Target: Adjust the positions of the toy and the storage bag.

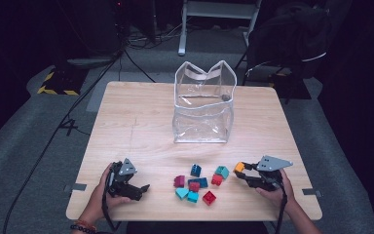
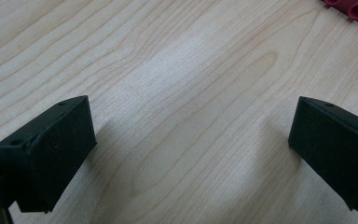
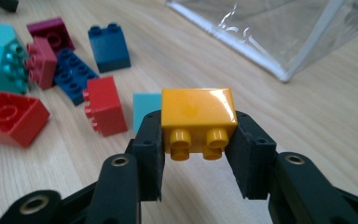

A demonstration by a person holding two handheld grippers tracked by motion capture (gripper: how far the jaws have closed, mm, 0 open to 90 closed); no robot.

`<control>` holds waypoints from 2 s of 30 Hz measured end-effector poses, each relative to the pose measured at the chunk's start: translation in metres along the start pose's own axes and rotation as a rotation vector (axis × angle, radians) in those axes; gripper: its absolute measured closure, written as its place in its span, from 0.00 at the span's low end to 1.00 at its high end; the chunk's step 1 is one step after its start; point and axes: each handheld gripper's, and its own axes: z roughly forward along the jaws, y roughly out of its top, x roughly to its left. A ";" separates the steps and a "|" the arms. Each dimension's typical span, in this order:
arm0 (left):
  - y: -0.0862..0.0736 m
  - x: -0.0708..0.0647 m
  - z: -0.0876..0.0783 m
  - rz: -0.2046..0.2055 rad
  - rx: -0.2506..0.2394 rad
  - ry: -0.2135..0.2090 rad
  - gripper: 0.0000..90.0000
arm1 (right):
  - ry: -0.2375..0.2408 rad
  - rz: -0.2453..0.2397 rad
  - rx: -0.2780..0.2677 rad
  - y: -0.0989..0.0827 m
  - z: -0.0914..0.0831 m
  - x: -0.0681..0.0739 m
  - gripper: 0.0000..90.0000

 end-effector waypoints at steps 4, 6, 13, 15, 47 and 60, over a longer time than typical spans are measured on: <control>0.000 0.000 0.000 0.000 0.001 -0.001 0.01 | -0.028 0.004 -0.026 0.010 -0.010 -0.004 0.66; 0.000 0.000 0.000 0.000 0.000 -0.001 0.01 | -0.038 0.001 -0.027 0.012 -0.013 -0.005 0.66; 0.000 0.000 0.000 0.000 0.000 0.001 0.01 | -0.089 -0.021 -0.066 0.042 -0.030 -0.016 0.66; 0.000 0.000 0.000 0.000 0.000 0.001 0.01 | -0.100 -0.021 -0.080 0.049 -0.033 -0.018 0.66; 0.000 0.000 0.000 -0.003 0.000 -0.002 0.01 | -0.199 -0.054 -0.188 0.153 -0.041 -0.038 0.66; 0.000 0.000 0.000 -0.005 -0.004 -0.006 0.01 | -0.202 -0.073 -0.214 0.186 -0.033 -0.040 0.66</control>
